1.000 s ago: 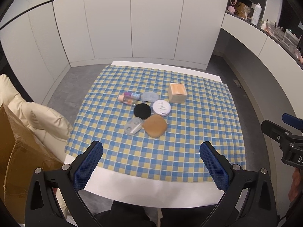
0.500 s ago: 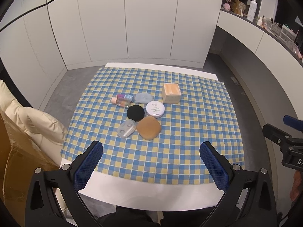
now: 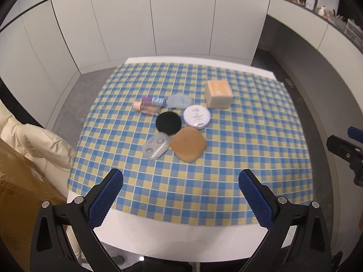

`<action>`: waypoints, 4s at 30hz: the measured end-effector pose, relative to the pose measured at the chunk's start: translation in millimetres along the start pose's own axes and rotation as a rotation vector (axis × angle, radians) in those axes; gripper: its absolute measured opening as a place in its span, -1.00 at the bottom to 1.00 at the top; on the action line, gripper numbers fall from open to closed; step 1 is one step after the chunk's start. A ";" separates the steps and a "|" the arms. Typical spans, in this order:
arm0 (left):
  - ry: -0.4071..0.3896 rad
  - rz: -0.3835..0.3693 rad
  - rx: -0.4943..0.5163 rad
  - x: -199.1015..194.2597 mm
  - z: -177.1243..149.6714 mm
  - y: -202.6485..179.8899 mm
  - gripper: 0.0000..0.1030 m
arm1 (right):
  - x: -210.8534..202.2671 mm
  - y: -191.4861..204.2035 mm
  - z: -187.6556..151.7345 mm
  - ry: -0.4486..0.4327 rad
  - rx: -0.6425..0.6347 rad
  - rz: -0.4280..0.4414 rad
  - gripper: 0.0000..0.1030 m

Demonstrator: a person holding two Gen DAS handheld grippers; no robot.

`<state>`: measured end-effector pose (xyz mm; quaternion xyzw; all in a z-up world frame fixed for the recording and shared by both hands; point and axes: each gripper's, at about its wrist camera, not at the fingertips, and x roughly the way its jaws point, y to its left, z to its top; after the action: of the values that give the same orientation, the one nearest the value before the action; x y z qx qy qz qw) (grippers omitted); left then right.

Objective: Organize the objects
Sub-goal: 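Move both tools over the checkered table toward the cosmetics, then grasp the tan makeup sponge with left tool while right tool grasps the peach box, then lift the tan sponge with left tool while right tool carries the peach box to the box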

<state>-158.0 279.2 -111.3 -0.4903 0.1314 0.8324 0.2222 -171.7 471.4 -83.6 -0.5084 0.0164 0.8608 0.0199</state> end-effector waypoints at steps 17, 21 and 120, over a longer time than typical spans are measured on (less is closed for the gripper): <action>0.119 -0.021 -0.036 95.2 10.8 10.7 0.85 | 104.3 38.4 28.9 0.082 -0.072 0.029 1.00; 0.133 -0.017 -0.033 112.1 11.0 4.7 0.85 | 124.1 45.6 35.1 0.096 -0.082 0.035 1.00; -0.099 -0.130 -0.008 -52.4 10.1 -9.7 -0.92 | -9.7 38.6 -7.0 0.008 -0.001 0.051 0.03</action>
<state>-138.8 279.4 -60.6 -0.4569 0.0850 0.8400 0.2800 -162.9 432.4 -78.2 -0.5110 0.0290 0.8591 -0.0026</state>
